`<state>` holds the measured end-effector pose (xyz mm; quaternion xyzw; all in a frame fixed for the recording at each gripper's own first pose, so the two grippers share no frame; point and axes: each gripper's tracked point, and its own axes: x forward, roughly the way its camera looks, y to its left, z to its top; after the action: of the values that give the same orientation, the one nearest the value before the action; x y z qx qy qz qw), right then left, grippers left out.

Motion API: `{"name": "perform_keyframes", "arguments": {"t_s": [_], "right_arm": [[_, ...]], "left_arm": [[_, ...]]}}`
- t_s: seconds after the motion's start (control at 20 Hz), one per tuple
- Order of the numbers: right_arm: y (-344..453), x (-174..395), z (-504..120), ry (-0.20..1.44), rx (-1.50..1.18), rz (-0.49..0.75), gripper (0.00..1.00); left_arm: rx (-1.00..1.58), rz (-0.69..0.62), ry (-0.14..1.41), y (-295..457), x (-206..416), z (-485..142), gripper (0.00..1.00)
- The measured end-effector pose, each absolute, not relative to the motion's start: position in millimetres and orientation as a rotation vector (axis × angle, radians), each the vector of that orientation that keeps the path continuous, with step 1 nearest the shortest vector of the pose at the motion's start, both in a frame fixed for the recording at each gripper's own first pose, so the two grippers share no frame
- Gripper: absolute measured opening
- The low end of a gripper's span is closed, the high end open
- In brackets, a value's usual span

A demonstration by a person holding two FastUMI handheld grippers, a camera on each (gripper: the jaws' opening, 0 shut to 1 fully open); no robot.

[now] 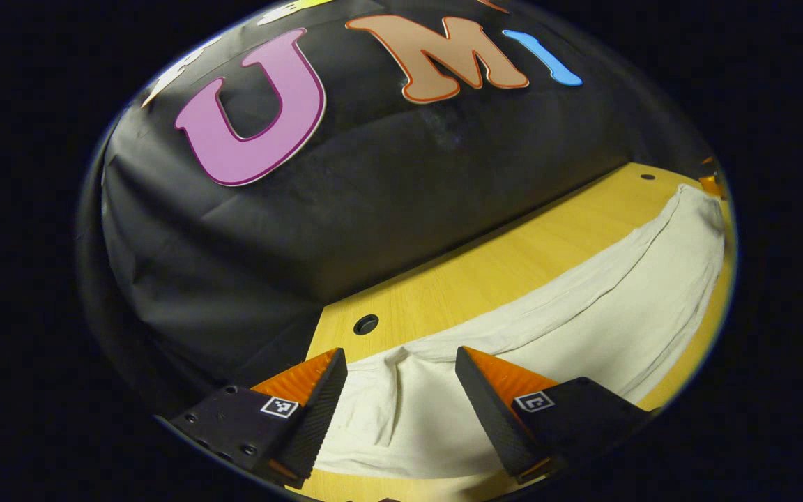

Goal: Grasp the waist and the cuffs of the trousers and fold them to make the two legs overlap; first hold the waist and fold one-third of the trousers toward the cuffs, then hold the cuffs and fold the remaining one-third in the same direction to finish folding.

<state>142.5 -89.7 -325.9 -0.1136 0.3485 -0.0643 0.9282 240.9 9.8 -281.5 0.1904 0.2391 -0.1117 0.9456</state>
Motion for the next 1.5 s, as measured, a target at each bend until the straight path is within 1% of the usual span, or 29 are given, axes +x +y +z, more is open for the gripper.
{"name": "perform_keyframes", "arguments": {"t_s": [0.15, 0.2, 0.25, 0.3, 0.35, 0.4, 0.45, 0.7, 0.85, 0.9, 0.95, 1.0, 1.05, 1.1, 1.15, 1.2, 1.25, 1.3, 1.35, 1.4, 1.45, 1.5], "right_arm": [[-126.4, 131.3, -338.5, 0.744, -0.159, -0.196, 0.98], [-136.8, 126.5, -342.9, 0.757, -0.141, -0.214, 1.0], [-147.2, 121.4, -347.8, 0.769, -0.128, -0.231, 1.0], [-156.7, 117.8, -354.3, 0.782, -0.113, -0.249, 0.98], [-163.9, 113.8, -360.7, 0.794, -0.087, -0.263, 1.0], [-170.1, 110.3, -363.8, 0.805, -0.057, -0.276, 0.98], [-175.6, 105.0, -366.0, 0.818, -0.028, -0.289, 0.98], [-186.3, 93.4, -394.6, 0.89, 0.096, -0.321, 0.99], [-180.8, 89.7, -411.1, 0.933, 0.192, -0.318, 0.97], [-178.6, 87.0, -416.9, 0.964, 0.217, -0.31, 0.93], [-183.8, 95.9, -415.3, 0.921, 0.195, -0.299, 0.91], [-180.8, 91.3, -420.2, 0.956, 0.177, -0.268, 0.84], [-180.8, 93.8, -417.3, 0.929, 0.133, -0.242, 0.75], [-180.1, 89.6, -416.6, 0.955, 0.109, -0.209, 0.65], [-180.0, 92.9, -413.3, 0.934, 0.103, -0.18, 0.6], [-177.3, 89.5, -416.9, 0.956, 0.127, -0.166, 0.55], [-177.6, 93.6, -414.4, 0.949, 0.15, -0.158, 0.49], [-176.7, 92.9, -414.8, 0.966, 0.173, -0.143, 0.41], [-174.6, 95.7, -416.6, 0.964, 0.192, -0.132, 0.39], [-177.4, 99.0, -417.2, 0.966, 0.194, -0.13, 0.29], [-177.5, 99.0, -413.4, 0.96, 0.194, -0.121, 0.23], [-183.9, 106.1, -420.8, 0.945, 0.168, -0.152, 0.12]], "left_arm": [[0.357, -0.207, 0.469, -8.3, 210.3, -256.1, 0.96], [0.351, -0.204, 0.459, -13.8, 205.1, -248.7, 0.96], [0.349, -0.203, 0.456, -19.3, 201.6, -244.1, 0.96], [0.35, -0.199, 0.456, -23.2, 196.8, -240.0, 0.96], [0.353, -0.196, 0.457, -26.5, 192.3, -238.1, 0.96], [0.357, -0.194, 0.456, -29.4, 188.1, -235.3, 0.96], [0.359, -0.19, 0.461, -32.5, 182.1, -235.6, 0.96], [0.341, -0.19, 0.488, -53.8, 162.4, -234.7, 0.96], [0.325, -0.181, 0.493, -63.4, 154.2, -233.0, 0.96], [0.327, -0.179, 0.494, -66.8, 150.7, -232.5, 0.96], [0.332, -0.174, 0.492, -68.8, 147.3, -230.7, 0.96], [0.333, -0.171, 0.489, -70.7, 144.8, -228.1, 0.96], [0.333, -0.17, 0.488, -74.8, 143.2, -227.2, 0.96], [0.33, -0.167, 0.487, -76.8, 141.7, -226.1, 0.96], [0.326, -0.163, 0.488, -78.8, 140.7, -226.6, 0.96], [0.32, -0.158, 0.489, -81.2, 138.9, -227.0, 0.96], [0.31, -0.154, 0.493, -84.1, 136.7, -228.7, 0.96], [0.301, -0.15, 0.497, -85.8, 132.8, -228.9, 0.96], [0.291, -0.146, 0.5, -87.7, 130.5, -229.6, 0.96], [0.284, -0.143, 0.503, -89.3, 127.9, -229.0, 0.96], [0.28, -0.139, 0.503, -88.9, 126.7, -229.1, 0.96], [0.278, -0.141, 0.501, -90.3, 125.8, -229.2, 0.96]]}}
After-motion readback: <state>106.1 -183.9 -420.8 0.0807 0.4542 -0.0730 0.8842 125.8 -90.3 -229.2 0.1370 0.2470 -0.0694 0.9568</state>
